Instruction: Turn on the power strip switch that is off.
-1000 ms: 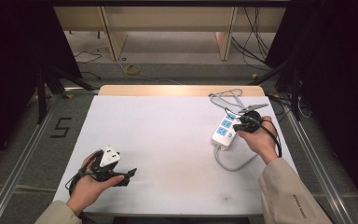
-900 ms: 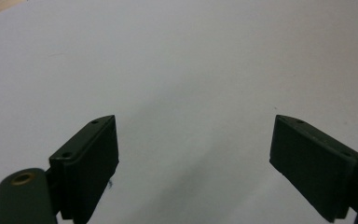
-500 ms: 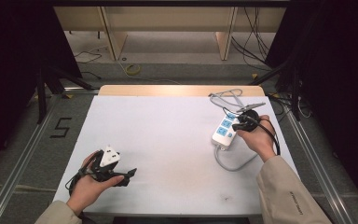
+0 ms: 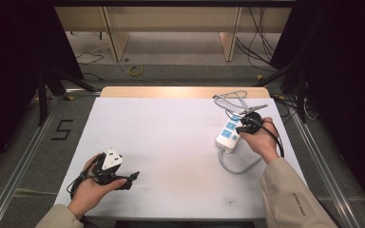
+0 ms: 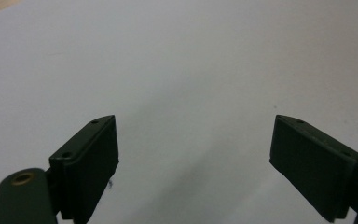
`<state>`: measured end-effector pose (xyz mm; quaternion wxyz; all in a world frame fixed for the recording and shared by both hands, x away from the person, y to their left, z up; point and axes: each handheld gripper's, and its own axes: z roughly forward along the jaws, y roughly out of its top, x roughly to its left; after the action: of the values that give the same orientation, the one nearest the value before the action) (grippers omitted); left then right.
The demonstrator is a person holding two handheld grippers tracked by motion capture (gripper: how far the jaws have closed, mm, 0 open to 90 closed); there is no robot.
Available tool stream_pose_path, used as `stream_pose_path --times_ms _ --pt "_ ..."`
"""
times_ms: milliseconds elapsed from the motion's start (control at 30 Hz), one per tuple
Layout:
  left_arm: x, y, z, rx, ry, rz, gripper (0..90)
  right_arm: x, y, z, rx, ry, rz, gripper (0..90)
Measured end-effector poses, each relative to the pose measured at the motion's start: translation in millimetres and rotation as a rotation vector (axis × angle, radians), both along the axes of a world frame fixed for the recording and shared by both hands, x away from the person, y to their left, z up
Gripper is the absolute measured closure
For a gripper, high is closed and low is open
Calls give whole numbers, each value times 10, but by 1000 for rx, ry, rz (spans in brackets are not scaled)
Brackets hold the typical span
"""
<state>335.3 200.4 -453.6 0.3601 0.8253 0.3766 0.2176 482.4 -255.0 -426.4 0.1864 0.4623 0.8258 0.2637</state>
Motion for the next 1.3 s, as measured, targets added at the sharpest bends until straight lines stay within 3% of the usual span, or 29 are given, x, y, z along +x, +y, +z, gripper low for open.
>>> stream_pose_path --times_ms 700,1300 --pt "0 2 -1 -3 2 1 150 37 100 -118 -37 42 34 900" --pt "-1 5 0 -3 4 5 149 39 144 -138 -67 41 23 900"
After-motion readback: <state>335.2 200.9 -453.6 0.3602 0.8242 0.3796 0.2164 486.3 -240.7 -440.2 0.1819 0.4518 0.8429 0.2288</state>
